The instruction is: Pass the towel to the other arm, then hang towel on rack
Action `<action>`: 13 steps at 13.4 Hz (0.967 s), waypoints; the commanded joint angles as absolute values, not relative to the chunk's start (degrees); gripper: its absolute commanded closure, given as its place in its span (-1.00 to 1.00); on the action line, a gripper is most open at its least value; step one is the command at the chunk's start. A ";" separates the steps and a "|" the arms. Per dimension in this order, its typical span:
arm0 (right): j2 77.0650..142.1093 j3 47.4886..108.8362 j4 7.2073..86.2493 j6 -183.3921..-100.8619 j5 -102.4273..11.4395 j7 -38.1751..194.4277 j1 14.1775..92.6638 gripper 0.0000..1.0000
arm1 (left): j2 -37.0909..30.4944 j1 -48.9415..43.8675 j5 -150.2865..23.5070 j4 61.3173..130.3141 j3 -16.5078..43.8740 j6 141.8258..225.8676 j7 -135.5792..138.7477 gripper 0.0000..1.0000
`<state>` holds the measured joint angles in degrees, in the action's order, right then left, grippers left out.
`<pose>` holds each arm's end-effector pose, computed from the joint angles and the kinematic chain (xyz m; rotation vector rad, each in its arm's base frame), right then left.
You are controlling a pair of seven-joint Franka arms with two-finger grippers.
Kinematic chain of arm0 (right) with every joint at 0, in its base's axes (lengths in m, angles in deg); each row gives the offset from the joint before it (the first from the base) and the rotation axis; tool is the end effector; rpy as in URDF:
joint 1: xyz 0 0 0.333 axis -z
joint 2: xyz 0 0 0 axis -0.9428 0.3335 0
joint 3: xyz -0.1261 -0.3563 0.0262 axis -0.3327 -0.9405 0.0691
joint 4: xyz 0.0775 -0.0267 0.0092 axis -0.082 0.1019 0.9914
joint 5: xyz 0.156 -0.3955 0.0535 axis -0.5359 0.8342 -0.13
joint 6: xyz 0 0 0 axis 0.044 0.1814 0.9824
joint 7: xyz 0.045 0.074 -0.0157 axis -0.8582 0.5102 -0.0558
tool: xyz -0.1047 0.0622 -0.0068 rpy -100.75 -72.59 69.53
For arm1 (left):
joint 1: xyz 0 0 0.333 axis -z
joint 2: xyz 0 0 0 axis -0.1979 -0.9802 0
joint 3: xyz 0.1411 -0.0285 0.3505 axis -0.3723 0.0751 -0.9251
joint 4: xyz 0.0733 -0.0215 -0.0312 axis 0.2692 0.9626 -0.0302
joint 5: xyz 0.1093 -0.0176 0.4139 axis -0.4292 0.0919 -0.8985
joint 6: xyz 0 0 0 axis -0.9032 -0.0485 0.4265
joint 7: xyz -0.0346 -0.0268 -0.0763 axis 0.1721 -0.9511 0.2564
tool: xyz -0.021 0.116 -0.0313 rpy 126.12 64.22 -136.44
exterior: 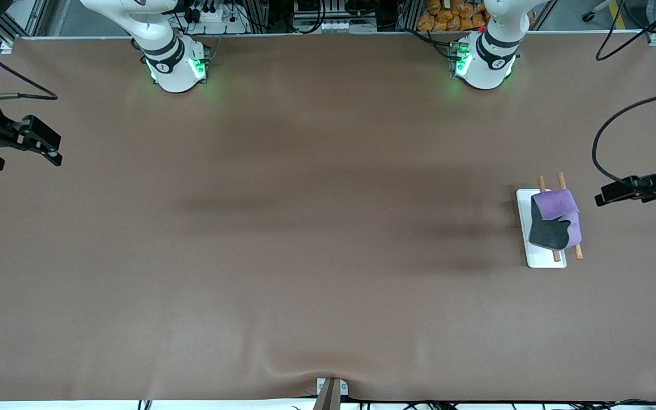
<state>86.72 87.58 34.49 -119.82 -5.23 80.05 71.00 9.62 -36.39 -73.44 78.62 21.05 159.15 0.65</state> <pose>0.6022 0.0297 0.7016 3.0753 0.1772 0.1577 0.6659 0.0283 0.6162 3.0628 0.1419 -0.0492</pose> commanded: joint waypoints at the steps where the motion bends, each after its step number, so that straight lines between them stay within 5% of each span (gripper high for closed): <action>1: 87.88 87.74 32.17 -118.44 -4.96 80.70 71.13 -1.00 | 12.73 -36.99 -74.58 79.42 22.86 156.87 1.37 -1.00; 3: 87.88 87.74 32.17 -118.44 -5.05 80.70 71.05 -1.00 | 15.72 -35.16 -74.58 79.51 22.61 156.51 1.20 -1.00; 7: 87.88 87.65 32.26 -118.44 -5.13 80.70 71.14 -1.00 | 17.13 -14.17 -73.61 79.51 1.20 155.81 0.41 -1.00; 13: 87.88 87.65 32.26 -118.35 -5.13 80.70 71.05 -1.00 | 19.95 -12.20 -73.52 81.88 -0.34 152.02 1.55 -1.00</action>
<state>87.03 87.54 34.03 -119.52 -5.23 80.06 71.00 17.34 -12.99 -73.43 79.17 0.41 152.35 0.77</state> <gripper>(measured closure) 0.000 0.000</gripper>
